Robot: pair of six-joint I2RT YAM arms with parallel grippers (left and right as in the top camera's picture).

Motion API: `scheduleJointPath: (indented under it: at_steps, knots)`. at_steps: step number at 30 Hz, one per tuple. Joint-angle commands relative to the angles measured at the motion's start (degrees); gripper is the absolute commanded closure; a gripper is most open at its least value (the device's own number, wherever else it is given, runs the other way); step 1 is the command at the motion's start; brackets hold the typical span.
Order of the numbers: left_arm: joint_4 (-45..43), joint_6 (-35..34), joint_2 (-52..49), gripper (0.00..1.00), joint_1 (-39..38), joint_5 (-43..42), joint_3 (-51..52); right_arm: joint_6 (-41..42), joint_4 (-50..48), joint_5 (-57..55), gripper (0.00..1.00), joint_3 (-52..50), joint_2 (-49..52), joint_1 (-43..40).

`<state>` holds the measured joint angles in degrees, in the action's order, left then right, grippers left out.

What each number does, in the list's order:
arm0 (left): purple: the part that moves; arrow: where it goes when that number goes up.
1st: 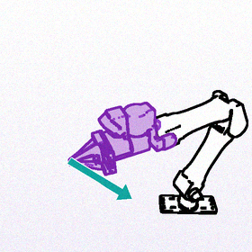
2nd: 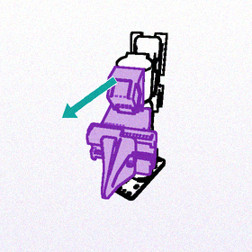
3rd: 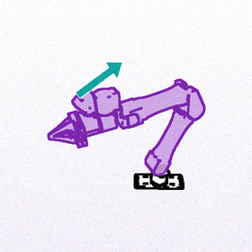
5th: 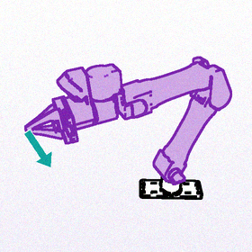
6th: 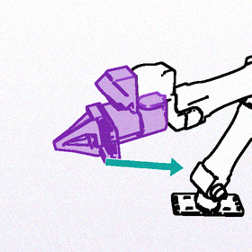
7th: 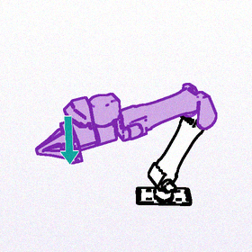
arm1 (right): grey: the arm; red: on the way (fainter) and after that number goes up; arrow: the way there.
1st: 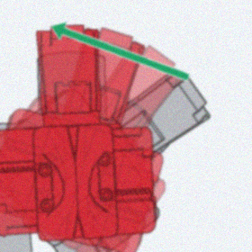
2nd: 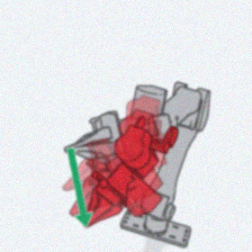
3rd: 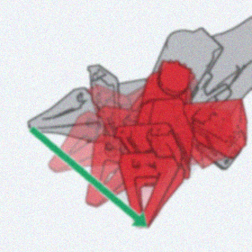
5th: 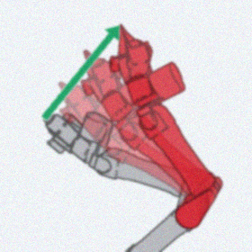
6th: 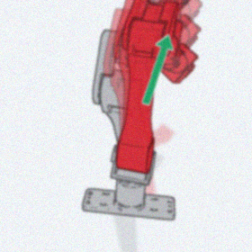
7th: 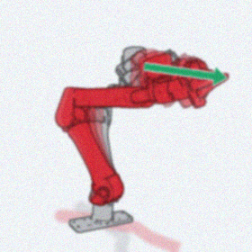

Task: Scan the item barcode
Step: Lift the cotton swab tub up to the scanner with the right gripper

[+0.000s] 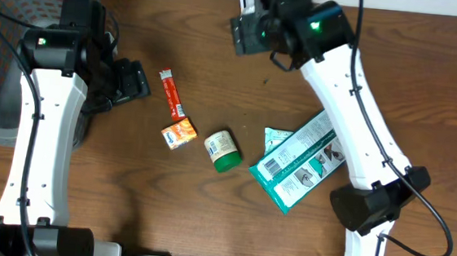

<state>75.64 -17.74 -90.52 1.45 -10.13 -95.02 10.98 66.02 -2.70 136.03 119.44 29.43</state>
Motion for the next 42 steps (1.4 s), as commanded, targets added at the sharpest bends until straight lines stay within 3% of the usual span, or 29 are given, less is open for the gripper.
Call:
scheduleJointPath:
  at_steps: [1, 10, 24, 42]
  knots:
    - [0.2, 0.6, 0.9, 0.16, 0.0, 0.3, -0.7, -3.0, -4.2, -0.2, 0.99, 1.1, -1.5, -2.5]
    - [0.2, 0.6, 0.9, 0.16, 0.0, 0.3, -0.7, -2.9, -22.1, 0.2, 0.99, -1.4, -0.9, -5.8]
    - [0.2, 0.6, 0.9, 0.16, 0.0, 0.3, -0.7, -3.0, -60.3, -4.7, 0.99, -16.3, 4.5, -6.6]
    - [0.2, 0.6, 0.9, 0.16, 0.0, 0.3, -0.7, -2.9, -84.5, -4.5, 0.99, -16.9, 20.5, -7.8]
